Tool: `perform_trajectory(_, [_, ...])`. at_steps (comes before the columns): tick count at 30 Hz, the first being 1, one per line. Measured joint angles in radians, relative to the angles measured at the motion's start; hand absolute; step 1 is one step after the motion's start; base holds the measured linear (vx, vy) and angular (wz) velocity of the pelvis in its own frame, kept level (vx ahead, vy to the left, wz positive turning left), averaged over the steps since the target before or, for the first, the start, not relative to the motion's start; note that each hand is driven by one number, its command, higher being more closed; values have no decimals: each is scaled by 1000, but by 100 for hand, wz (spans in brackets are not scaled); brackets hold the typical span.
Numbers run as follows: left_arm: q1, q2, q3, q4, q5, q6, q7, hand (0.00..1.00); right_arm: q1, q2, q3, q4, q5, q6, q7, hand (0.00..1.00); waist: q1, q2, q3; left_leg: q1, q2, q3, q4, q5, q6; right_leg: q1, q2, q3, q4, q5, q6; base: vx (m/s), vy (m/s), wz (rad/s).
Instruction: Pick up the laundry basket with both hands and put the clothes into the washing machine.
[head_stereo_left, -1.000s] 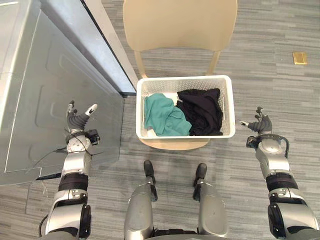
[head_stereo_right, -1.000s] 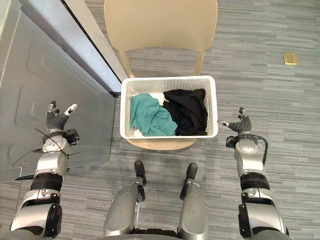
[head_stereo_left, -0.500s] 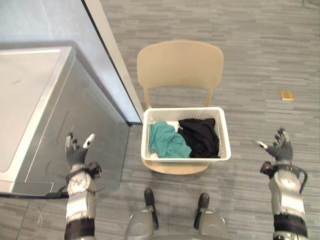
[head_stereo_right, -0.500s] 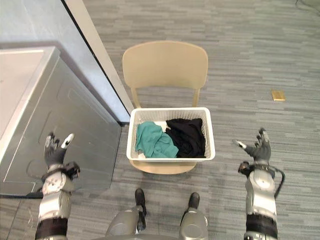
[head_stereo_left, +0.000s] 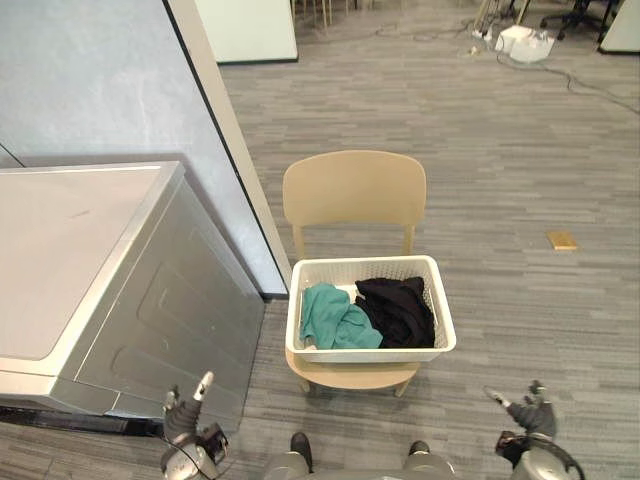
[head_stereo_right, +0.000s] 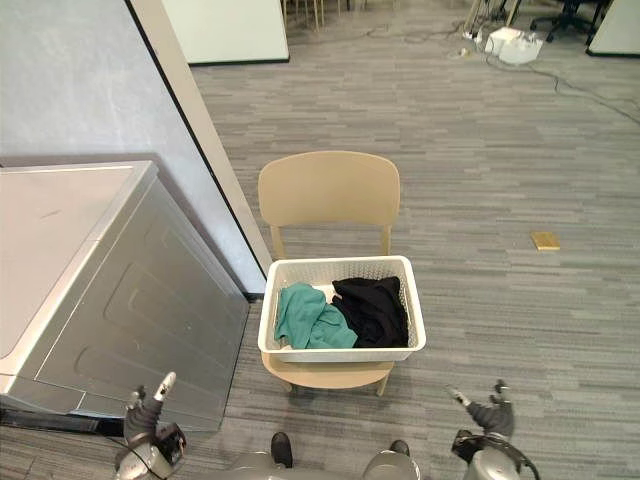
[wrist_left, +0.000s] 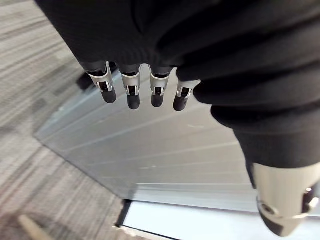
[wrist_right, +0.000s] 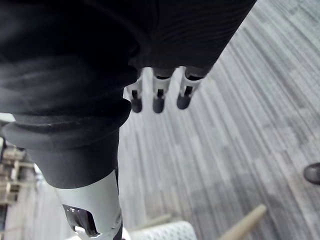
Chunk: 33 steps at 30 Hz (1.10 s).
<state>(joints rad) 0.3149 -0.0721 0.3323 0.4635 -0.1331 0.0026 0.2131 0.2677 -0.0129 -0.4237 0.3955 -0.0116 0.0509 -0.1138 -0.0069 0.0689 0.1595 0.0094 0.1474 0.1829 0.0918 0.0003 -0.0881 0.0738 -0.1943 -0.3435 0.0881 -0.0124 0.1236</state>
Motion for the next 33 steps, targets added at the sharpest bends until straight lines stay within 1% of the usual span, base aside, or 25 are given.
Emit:
perform_trajectory(4, [23, 6, -97, 102, 26, 23, -19, 0, -47, -38, 25, 260, -37, 3, 1, 0, 17, 11, -21, -41, -18, -50, 7, -8, -4, 13, -17, -67, 10, -7, 9, -29, 6, 52])
perform_trajectory(5, [23, 7, -105, 101, 26, 22, -19, 0, -48, -51, 7, 328, -42, 11, 0, 0, 22, 17, -24, -59, -30, -65, -5, 6, 15, 8, -36, -108, 37, -20, 13, -14, 2, 119])
perform_trajectory(6, [21, 7, -102, 100, 26, 21, -18, 0, -55, -63, -33, 395, -43, 23, 0, 0, 19, 37, -36, -92, -26, -64, -5, 27, 66, -3, -51, -162, 82, -31, 9, -35, -5, 129])
perform_trajectory(7, [16, 8, -99, 98, 26, 19, -18, 0, -61, -66, -59, 425, -43, 31, 0, 0, 21, 33, -35, -103, -23, -57, -8, 24, 74, -15, -61, -182, 93, -33, 2, -42, 48, 116])
perform_trajectory(8, [7, 9, -87, 98, 27, 14, -17, 0, -94, -71, -111, 486, -55, 38, -2, 0, 28, 19, -30, -144, -11, 35, 83, -5, 128, -29, -105, -209, 104, -28, -2, -12, 68, 68])
perform_trajectory(9, [9, 9, -87, 98, 27, 15, -20, 0, -107, -77, -120, 495, -66, 41, -4, 0, 29, 22, -26, -175, 11, 66, 178, -7, 132, -35, -120, -221, 129, -31, -4, 34, 108, 63])
perform_trajectory(10, [21, 8, -87, 98, 27, 16, -20, 0, -115, -100, -149, 486, -74, 45, -19, 0, 30, 38, -14, -197, 36, 100, 300, -9, 122, -38, -132, -237, 196, -54, -1, -28, 66, 62])
perform_trajectory(11, [21, -2, -88, 92, 27, 15, -21, 0, -123, -109, -166, 485, -74, 45, -20, 0, 24, 60, -10, -206, 26, 104, 310, -1, 115, -39, -132, -247, 227, -74, -12, -86, 64, 62])
perform_trajectory(12, [22, -3, -87, 88, 28, 13, -22, 0, -124, -114, -166, 492, -70, 45, -21, 0, 22, 46, -15, -195, 8, 76, 246, 13, 83, -52, -119, -243, 218, -92, -23, -168, 31, 98])
perform_trajectory(13, [-2, 11, -80, 78, 28, 15, -18, 0, -125, -102, -178, 517, -55, 37, -22, 0, -3, 21, -23, -160, -15, 24, 196, -13, 95, -60, -139, -249, 192, -77, -28, -177, 20, 91])
perform_trajectory(14, [-21, 13, -87, 80, 29, 16, -21, 0, -126, -100, -189, 537, -43, 36, -29, 0, 13, 13, -19, -169, 44, 65, 387, -129, 108, -76, -157, -274, 218, -60, -30, -170, 4, 84])
perform_trajectory(16, [-31, 14, -91, 80, 41, 26, -35, 0, -117, -98, -203, 562, -29, 41, -33, 0, 11, -2, -17, -119, 115, 73, 434, -164, 46, -82, -199, -304, 242, -45, -22, -172, 90, 65])
perform_trajectory(17, [-48, 14, -102, 77, 50, 31, -38, 0, -108, -97, -207, 575, -29, 46, -36, 0, 5, -6, -17, -94, 149, 69, 427, -162, 43, -88, -225, -326, 251, -30, -11, -233, 357, 121])
perform_trajectory(18, [-65, 13, -124, 43, 65, 31, -38, 0, -103, -92, -210, 571, -28, 51, -37, 0, -12, -2, -20, -56, 182, 65, 322, -131, -60, -127, -279, -354, 283, 5, 22, -208, 396, 104])
perform_trajectory(19, [-77, 13, -130, 36, 67, 31, -38, 0, -106, -91, -217, 570, -28, 54, -37, 0, -12, 0, -20, -41, 164, 63, 273, -155, -131, -143, -301, -360, 289, 26, 27, -182, 416, 89])
perform_trajectory(20, [-103, 15, -128, 32, 67, 31, -38, 0, -120, -82, -236, 569, -27, 60, -37, 0, -11, 5, -16, -43, 137, 82, 243, -210, -129, -147, -328, -365, 274, 64, 38, -172, 398, 38])
perform_trajectory(21, [-123, 25, -128, 28, 67, 32, -38, 0, -135, -40, -249, 568, -16, 63, -42, 0, -2, -46, 13, -51, 94, 94, 274, -210, -117, -138, -363, -352, 237, 111, 20, -187, 384, 21])
perform_trajectory(22, [-115, 32, -127, 11, 67, 31, -36, 0, -136, -23, -246, 562, -8, 63, -41, 0, 3, -61, 16, -59, 84, 93, 292, -225, -97, -131, -363, -349, 208, 143, 5, -328, 493, -3])
perform_trajectory(23, [-98, 56, -127, -3, 70, 31, -37, 0, -133, 9, -235, 555, 10, 66, -39, 0, 19, -72, 20, -87, 75, 97, 342, -271, -70, -118, -361, -339, 151, 237, -26, -282, 362, -11])
perform_trajectory(25, [-78, 75, -125, -3, 84, 32, -36, 0, -122, 32, -181, 514, 21, 67, -45, 0, 23, -87, 20, -77, 75, 102, 347, -293, -54, -116, -332, -292, 135, 285, -83, -233, 313, -16])
perform_trajectory(26, [-59, 78, -122, -8, 100, 32, -35, 0, -119, 33, -130, 479, 24, 68, -49, 0, 24, -83, 20, -70, 85, 117, 333, -284, -40, -140, -284, -225, 173, 241, -67, -160, 206, -27])
perform_trajectory(28, [-36, 73, -121, -33, 108, 35, -32, 0, -121, 36, -75, 438, 35, 66, -47, 0, 24, -82, 20, -69, 89, 134, 309, -262, -18, -176, -233, -165, 270, 131, -34, -92, 103, -28])
perform_trajectory(29, [-28, 66, -122, -53, 108, 36, -30, 0, -122, 49, -51, 403, 43, 66, -47, 0, 23, -79, 22, -67, 87, 137, 289, -245, -11, -196, -194, -119, 349, 42, -26, -46, 35, -8])
perform_trajectory(32, [-28, 42, -122, -94, 107, 37, -16, 0, -107, 81, -6, 357, 51, 57, -35, 0, 23, -80, 19, -62, 72, 100, 246, -202, -19, -190, -58, 60, 399, -162, 39, 9, -64, 28])
perform_trajectory(33, [-32, 29, -121, -98, 107, 37, -15, 0, -107, 83, 8, 356, 51, 54, -34, 0, 24, -88, 14, -72, 58, 79, 238, -178, -29, -151, -23, 112, 329, -221, 14, 55, -127, 49])
